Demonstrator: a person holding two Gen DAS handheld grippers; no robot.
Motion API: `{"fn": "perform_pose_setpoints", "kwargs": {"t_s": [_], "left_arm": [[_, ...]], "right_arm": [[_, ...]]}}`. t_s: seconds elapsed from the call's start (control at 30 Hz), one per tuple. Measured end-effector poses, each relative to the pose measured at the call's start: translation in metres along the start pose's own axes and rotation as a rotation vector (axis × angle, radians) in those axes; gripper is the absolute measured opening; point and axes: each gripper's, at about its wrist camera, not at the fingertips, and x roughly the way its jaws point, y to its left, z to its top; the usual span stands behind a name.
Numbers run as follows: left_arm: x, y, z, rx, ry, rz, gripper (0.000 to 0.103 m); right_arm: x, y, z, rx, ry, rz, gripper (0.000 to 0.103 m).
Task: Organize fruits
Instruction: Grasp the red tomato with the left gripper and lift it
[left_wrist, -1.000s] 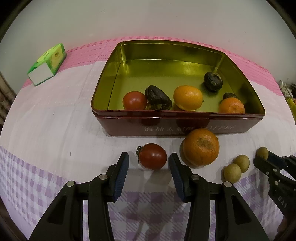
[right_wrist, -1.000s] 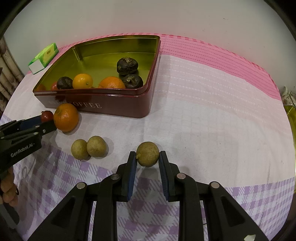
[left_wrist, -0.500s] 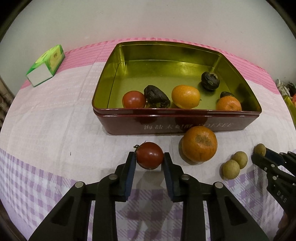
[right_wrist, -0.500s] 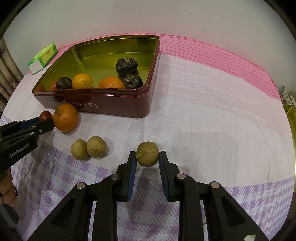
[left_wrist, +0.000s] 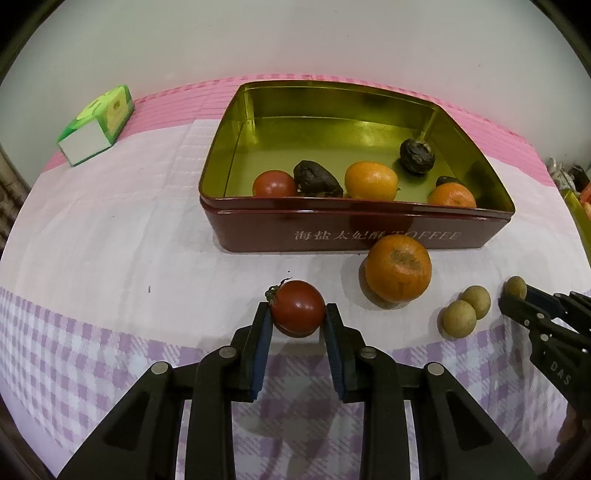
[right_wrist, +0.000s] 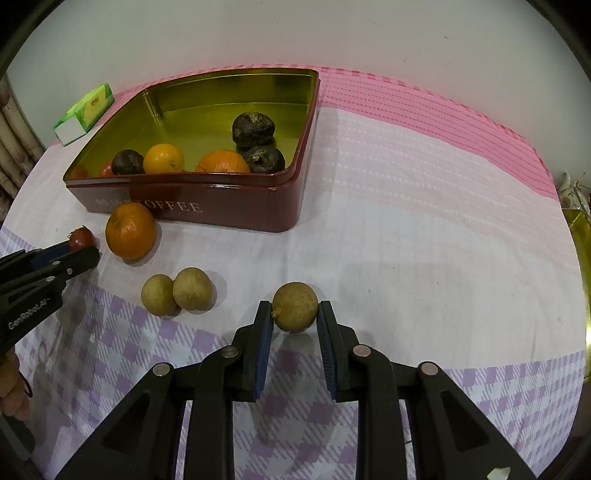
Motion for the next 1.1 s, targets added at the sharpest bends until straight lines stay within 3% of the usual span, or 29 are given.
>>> {"fn": "perform_pose_setpoints", "kwargs": {"t_s": [0.67, 1.1], "left_arm": [[-0.013, 0.004, -0.003, 0.0, -0.019, -0.001, 0.029], [-0.033, 0.0, 0.005, 0.003, -0.063, -0.017, 0.029]], "right_arm": [[-0.008, 0.004, -0.008, 0.002, 0.023, -0.009, 0.023], [-0.029, 0.009, 0.007, -0.011, -0.018, 0.031, 0.023]]}}
